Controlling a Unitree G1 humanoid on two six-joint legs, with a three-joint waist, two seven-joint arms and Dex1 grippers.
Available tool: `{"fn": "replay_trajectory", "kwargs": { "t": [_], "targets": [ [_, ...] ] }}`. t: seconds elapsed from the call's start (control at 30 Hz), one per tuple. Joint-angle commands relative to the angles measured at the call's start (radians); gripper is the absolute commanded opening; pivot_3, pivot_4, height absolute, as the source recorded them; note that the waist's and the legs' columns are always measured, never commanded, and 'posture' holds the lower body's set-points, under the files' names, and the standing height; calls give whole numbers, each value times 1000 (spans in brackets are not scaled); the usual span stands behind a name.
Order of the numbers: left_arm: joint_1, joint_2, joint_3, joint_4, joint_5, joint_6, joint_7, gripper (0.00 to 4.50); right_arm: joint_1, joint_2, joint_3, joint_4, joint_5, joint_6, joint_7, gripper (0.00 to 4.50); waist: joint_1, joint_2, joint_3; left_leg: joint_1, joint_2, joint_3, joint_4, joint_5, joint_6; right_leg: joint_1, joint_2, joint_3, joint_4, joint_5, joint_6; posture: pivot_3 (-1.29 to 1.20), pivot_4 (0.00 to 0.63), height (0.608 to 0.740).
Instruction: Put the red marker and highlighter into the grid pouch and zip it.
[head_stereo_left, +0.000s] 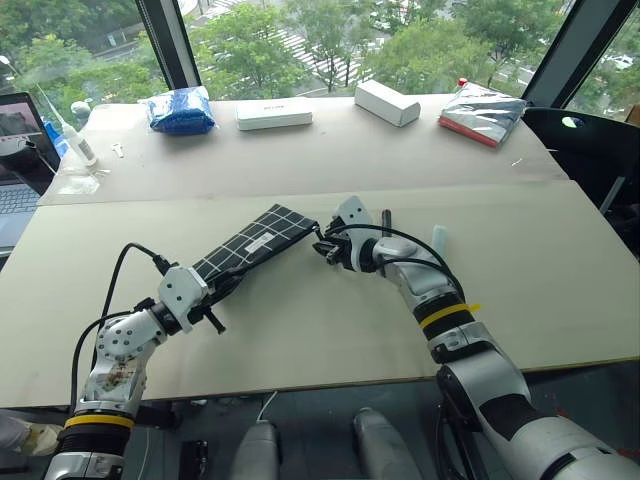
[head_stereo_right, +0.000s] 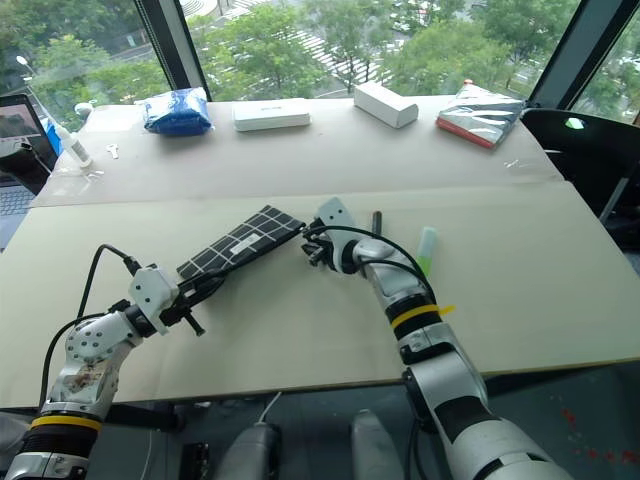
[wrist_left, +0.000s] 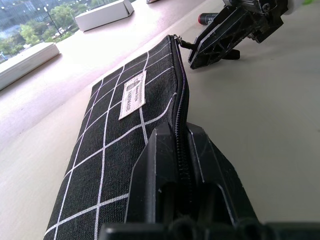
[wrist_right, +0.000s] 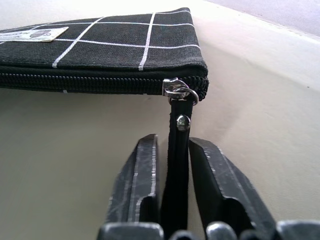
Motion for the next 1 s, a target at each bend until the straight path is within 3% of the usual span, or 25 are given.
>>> {"fn": "replay_trajectory", "kwargs": {
  "t": [0.03, 0.33, 0.7, 0.83, 1.0],
  "targets": [
    [-16, -3, 23, -38, -6, 1, 9, 0, -5, 0, 7, -66, 2, -24, 36, 61, 0, 0, 0, 0, 0, 0, 0, 0, 0, 0, 0, 0, 0, 0, 0, 0, 150, 740],
    [-32, -13, 19, -27, -1, 4, 13, 0, 72, 23, 124, -300, 39, 45, 219, 61, 0, 0, 0, 0, 0, 0, 0, 0, 0, 0, 0, 0, 0, 0, 0, 0, 150, 740],
    [-27, -23, 16, -38, 5, 8, 16, 0, 114, 176, 179, -410, 75, 196, 164, 61, 7, 0, 0, 0, 0, 0, 1, 0, 0, 0, 0, -1, 0, 0, 0, 0, 150, 740],
    [-31, -25, 14, -40, 6, 10, 17, 0, 86, 141, 161, -330, 23, 145, 115, 61, 6, 0, 0, 0, 0, 0, 1, 0, 0, 0, 0, -1, 0, 0, 0, 0, 150, 740],
    [-35, -26, 13, -41, 8, 11, 17, 0, 73, 69, 63, -381, 101, 199, 147, 1602, 8, 0, 0, 0, 0, 0, 1, 0, 0, 0, 0, -1, 0, 0, 0, 0, 150, 740]
  ]
}}
